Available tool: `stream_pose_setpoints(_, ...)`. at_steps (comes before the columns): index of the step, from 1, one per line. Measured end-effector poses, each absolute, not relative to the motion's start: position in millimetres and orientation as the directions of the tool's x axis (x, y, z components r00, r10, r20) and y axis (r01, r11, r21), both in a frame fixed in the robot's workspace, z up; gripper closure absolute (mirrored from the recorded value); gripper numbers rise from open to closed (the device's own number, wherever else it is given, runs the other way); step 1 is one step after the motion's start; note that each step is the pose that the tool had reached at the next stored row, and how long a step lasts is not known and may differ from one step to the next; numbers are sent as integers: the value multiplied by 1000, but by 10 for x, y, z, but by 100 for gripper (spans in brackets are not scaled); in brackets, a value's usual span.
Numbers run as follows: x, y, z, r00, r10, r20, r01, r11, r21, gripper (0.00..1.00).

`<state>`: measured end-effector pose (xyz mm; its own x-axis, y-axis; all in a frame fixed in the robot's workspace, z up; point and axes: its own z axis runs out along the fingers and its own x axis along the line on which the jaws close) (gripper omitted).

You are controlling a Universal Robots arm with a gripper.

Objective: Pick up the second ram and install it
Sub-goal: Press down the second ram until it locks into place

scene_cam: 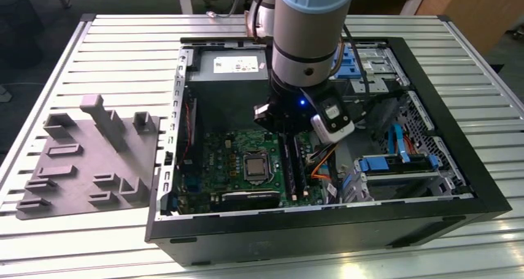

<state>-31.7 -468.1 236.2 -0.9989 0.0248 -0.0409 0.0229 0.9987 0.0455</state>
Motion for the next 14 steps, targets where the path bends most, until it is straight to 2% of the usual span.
stream_pose_setpoints(14, -317, -4716, 2362, -999, 25, -41, 23, 999, 45, 89)
